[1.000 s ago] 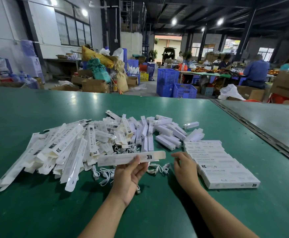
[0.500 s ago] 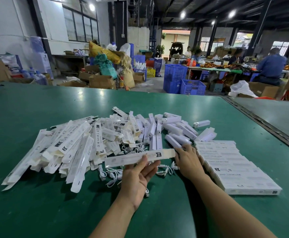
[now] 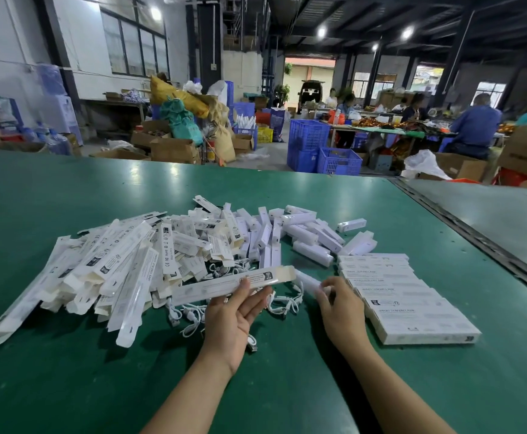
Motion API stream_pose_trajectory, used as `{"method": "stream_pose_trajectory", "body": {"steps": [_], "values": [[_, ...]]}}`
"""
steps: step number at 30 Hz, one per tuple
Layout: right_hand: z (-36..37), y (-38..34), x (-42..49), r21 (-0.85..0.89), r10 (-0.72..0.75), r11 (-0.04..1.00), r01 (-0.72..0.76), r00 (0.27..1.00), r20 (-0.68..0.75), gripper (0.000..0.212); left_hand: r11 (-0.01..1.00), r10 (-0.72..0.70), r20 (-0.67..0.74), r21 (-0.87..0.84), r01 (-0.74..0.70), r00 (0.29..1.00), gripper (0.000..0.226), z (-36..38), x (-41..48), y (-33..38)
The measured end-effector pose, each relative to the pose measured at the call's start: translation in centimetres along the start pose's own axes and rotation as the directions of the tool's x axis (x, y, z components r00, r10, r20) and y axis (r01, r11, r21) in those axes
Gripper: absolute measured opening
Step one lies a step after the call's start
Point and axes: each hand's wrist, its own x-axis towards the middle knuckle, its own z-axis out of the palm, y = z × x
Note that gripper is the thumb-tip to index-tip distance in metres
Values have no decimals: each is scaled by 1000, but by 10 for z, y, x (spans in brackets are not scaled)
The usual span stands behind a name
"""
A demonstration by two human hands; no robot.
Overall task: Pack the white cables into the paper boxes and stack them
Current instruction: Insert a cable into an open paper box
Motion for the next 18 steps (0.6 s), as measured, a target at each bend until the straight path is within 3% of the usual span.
{"method": "stream_pose_trajectory", "body": {"steps": [3,7,15,18], "values": [[-8,-1,-19,233,130,965,-123,991,-15,3,999,30,-21,16,-29,999,63,0,-1,0],[-17,-1,-34,587,227,793,-164,973,-35,10,998,56,-33,43,-55,998,66,-1,-6,0],[-24,-9,-33,779,264,621,-90,959,-99,21,993,102,-66,58,-98,993,65,-2,-9,1],[-26,-10,-34,780,221,622,-73,972,-84,23,994,96,-55,63,-92,994,64,-1,-8,0]]}}
